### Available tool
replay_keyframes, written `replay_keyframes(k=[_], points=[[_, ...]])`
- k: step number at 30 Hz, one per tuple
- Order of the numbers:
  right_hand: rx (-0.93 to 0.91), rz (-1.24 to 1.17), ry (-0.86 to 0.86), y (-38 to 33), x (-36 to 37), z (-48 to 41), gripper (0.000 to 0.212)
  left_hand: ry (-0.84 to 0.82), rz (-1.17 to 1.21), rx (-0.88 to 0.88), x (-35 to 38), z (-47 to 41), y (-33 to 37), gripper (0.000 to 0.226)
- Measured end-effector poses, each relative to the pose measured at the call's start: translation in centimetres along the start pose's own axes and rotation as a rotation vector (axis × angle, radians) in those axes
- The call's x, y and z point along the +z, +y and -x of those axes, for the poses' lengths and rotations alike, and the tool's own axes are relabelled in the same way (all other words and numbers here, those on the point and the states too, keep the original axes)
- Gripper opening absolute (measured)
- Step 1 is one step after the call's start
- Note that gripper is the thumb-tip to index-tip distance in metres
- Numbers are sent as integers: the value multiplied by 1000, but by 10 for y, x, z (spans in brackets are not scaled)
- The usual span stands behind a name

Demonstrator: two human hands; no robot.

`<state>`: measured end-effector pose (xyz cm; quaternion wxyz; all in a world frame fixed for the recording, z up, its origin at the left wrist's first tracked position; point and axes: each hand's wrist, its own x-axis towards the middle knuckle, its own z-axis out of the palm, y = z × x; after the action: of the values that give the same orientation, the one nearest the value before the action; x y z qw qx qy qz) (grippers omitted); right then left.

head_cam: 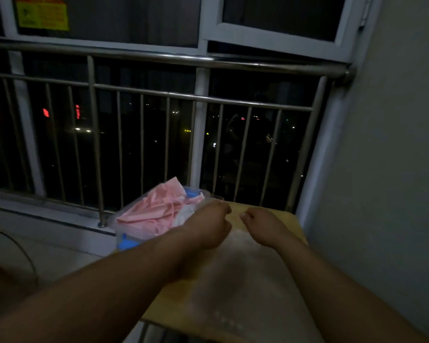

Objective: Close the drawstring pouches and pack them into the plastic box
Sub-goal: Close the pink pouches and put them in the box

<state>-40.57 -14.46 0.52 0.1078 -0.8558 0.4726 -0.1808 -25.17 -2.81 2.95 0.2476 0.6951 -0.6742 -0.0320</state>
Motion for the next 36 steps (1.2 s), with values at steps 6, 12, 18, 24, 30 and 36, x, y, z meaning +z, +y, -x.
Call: replay_keyframes(k=[6, 12, 18, 24, 30, 36], points=[[219, -98, -26, 90, 18, 54, 38, -182, -16, -170, 72, 6, -13, 31], [483, -205, 152, 142, 22, 86, 25, -246, 29, -302, 102, -9, -21, 34], [510, -261, 114, 156, 27, 95, 13, -340, 117, -416, 108, -26, -27, 41], [437, -605, -233, 152, 1, 111, 27, -282, 676, -589, 110, -31, -30, 55], [551, -1079, -50, 134, -3, 114, 39, -223, 914, -530, 122, -15, -29, 28], [500, -958, 27, 136, 14, 111, 26, -388, 1218, -580, 102, 0, -13, 44]])
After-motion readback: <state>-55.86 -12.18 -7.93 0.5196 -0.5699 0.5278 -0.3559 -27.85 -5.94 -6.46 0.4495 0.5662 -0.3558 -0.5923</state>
